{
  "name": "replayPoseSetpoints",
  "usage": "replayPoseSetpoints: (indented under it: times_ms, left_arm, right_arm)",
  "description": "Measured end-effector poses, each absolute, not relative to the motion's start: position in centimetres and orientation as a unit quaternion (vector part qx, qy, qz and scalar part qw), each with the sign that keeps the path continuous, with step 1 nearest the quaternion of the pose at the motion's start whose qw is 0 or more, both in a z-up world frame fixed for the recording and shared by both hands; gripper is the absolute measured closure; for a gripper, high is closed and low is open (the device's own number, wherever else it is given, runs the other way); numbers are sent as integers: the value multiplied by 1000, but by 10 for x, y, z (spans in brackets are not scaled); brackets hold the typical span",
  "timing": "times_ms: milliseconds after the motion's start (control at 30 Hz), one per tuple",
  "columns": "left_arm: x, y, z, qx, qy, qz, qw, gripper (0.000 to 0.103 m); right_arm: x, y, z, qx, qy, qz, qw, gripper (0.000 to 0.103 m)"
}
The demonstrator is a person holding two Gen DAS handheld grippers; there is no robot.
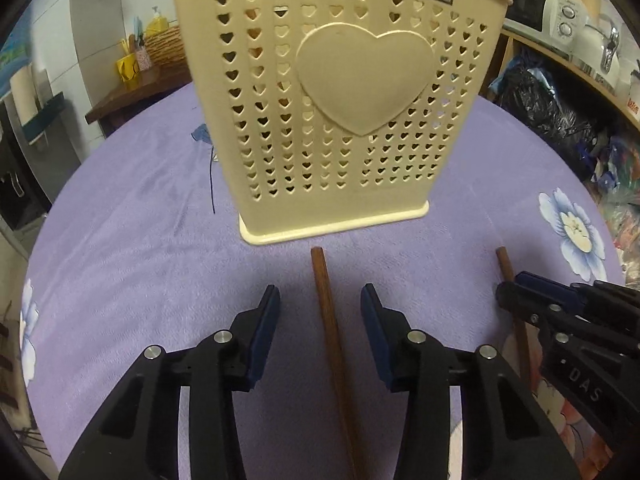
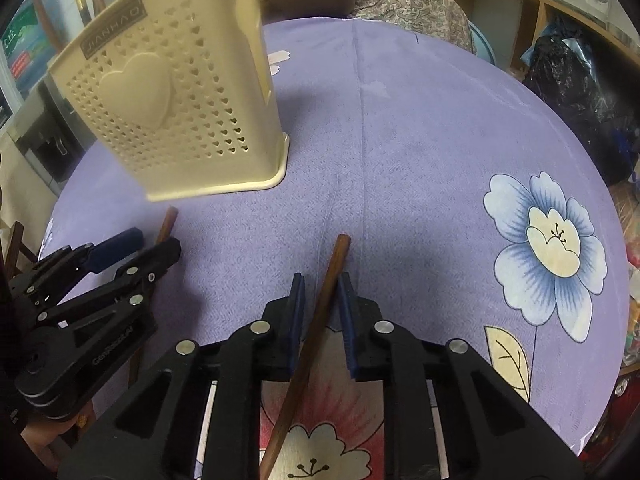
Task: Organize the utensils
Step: 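Grasp a brown chopstick with the right tool while the left tool grasps the other, then lift both chopsticks and carry them over the holder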
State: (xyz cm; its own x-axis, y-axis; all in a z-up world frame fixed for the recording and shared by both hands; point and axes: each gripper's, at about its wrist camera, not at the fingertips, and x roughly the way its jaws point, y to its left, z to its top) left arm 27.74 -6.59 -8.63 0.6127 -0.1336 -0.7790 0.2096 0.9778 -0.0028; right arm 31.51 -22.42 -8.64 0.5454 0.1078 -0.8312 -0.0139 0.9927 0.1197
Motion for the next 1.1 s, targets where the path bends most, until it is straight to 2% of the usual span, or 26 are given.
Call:
replayPoseSetpoints:
  times_ms: [100,200,267,667,1100]
  left_arm:
    - [283,-68,-86,53,432,-90,896,68]
    - [286,-67,-86,56,432,-87,896,80]
    - [286,-67,-85,57,432,-84,896,93]
    - [273,-63,-69,27,405,-107,907,94]
    - [205,-8,31,-59,275,-159,946,94]
  right_arm:
    - [320,-223,-86,45,475,34,878,88]
    - [322,-221,-87,42,471,31,881,91]
    - [322,-218,-87,35,468,30,883,91]
    - [305,-220,-67,65,430,76,898,92]
    - [250,-223,21,86,332,194,919,95]
